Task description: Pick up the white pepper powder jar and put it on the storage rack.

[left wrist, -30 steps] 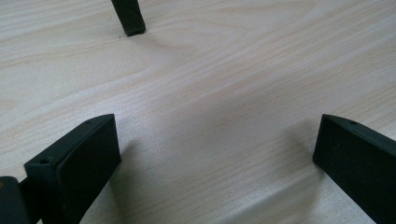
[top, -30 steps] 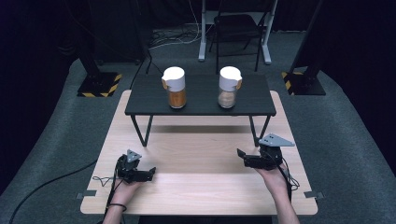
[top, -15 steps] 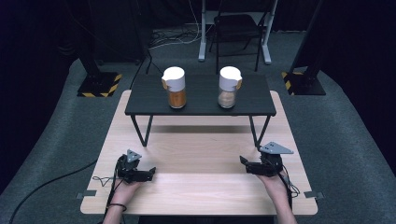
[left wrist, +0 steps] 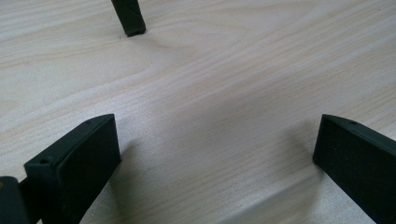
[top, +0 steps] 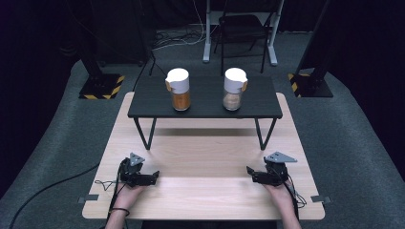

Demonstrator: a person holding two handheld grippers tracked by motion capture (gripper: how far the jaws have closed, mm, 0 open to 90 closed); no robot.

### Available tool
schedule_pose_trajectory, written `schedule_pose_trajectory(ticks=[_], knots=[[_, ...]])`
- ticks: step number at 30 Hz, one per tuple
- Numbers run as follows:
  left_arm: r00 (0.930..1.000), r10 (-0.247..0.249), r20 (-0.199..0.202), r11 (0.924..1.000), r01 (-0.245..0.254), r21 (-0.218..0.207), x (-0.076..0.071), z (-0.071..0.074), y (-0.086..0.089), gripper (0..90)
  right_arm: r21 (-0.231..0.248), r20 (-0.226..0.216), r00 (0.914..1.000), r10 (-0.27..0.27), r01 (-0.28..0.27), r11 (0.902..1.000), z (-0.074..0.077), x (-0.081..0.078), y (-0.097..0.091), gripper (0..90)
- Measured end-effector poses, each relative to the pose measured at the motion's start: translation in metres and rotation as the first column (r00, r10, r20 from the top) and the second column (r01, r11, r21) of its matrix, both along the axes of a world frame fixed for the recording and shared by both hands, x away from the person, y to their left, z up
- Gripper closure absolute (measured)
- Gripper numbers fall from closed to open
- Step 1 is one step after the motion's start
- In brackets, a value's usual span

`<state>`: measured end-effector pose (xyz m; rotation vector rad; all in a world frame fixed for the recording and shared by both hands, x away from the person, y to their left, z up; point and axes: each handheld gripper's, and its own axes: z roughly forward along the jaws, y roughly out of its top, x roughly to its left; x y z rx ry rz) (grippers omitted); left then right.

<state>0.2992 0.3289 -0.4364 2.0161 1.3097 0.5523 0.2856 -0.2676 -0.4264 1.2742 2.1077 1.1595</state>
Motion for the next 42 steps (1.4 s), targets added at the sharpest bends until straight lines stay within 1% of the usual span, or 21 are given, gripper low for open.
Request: schedule_pose_trajectory(ticks=[8,10,13,15,20,25,27,29,30,42], knots=[[1.0000,-0.002,0.000,1.0000,0.002,0.001,0.000,0.000,0.000,0.0,-0.027,-0.041,0.9991,-0.004,0.003,0.9996,-0.006,0.006,0.001,13.7],[1.0000,-0.007,-0.002,1.0000,0.007,0.004,0.001,0.001,0.000,0.0,-0.030,-0.059,0.9982,-0.006,0.004,0.9996,-0.006,0.008,0.001,13.6],[1.0000,-0.008,-0.002,1.0000,0.008,0.005,0.002,0.001,0.000,0.0,-0.026,-0.071,0.9974,-0.008,0.006,0.9996,-0.008,0.010,0.000,13.6],[1.0000,-0.009,-0.003,0.9999,0.009,0.006,0.002,0.001,0.000,0.0,-0.031,-0.083,0.9965,-0.010,0.007,0.9995,-0.008,0.011,0.002,13.7],[1.0000,-0.008,-0.002,1.0000,0.008,0.005,0.002,0.001,0.000,0.0,-0.046,-0.097,0.9953,-0.008,0.004,0.9989,-0.008,0.014,0.004,13.8],[1.0000,-0.005,0.000,1.0000,0.005,0.002,0.001,0.000,0.000,0.0,-0.066,-0.087,0.9961,-0.010,0.005,0.9978,-0.008,0.013,0.007,13.9],[1.0000,-0.003,0.000,1.0000,0.003,0.000,0.000,0.000,0.000,0.0,-0.085,-0.079,0.9968,-0.008,0.001,0.9964,-0.008,0.012,0.010,13.8],[1.0000,-0.004,0.000,1.0000,0.004,0.001,0.000,0.000,0.000,0.0,-0.119,-0.073,0.9974,0.000,-0.009,0.9928,-0.007,0.011,0.014,13.6],[1.0000,-0.004,0.000,1.0000,0.004,0.001,0.000,0.000,0.000,0.0,-0.125,-0.073,0.9974,0.003,-0.012,0.9921,-0.007,0.011,0.015,12.8],[1.0000,-0.004,0.000,1.0000,0.004,0.001,0.000,0.000,0.000,0.0,-0.129,-0.079,0.9969,0.004,-0.014,0.9915,-0.007,0.012,0.017,9.4]])
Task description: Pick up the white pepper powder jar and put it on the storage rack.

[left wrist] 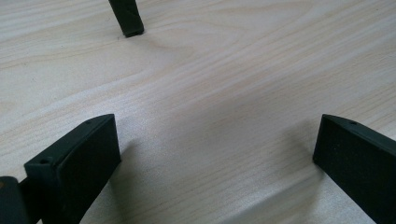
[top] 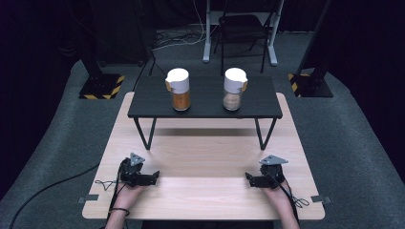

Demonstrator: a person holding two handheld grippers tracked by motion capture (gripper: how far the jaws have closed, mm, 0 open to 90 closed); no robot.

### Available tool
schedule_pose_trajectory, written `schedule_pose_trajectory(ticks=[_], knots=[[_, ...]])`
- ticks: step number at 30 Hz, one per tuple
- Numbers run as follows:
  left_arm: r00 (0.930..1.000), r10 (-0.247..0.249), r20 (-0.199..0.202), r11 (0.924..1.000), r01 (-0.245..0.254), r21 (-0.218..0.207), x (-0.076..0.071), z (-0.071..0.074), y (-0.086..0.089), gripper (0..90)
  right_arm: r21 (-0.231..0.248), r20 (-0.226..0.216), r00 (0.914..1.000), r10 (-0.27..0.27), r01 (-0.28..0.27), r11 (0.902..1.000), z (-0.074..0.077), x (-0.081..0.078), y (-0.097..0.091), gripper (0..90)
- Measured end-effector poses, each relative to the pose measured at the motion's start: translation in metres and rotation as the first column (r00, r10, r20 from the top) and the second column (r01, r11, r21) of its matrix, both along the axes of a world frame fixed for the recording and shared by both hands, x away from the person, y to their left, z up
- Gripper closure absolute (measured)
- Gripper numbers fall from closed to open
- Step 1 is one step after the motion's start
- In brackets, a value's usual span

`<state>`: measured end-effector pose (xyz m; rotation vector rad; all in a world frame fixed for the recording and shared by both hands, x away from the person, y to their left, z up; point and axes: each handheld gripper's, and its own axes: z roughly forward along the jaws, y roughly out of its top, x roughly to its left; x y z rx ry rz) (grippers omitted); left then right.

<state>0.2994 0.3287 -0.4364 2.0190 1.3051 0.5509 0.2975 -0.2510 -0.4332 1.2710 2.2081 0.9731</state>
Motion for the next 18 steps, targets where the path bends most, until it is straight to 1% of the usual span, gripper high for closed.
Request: schedule_pose_trajectory(ticks=[18], knots=[[1.0000,0.000,0.000,1.0000,0.000,0.000,0.0000,0.0000,0.0000,0.0,0.000,-0.002,1.0000,-0.006,0.006,1.0000,0.0002,0.0002,0.0006,8.8]])
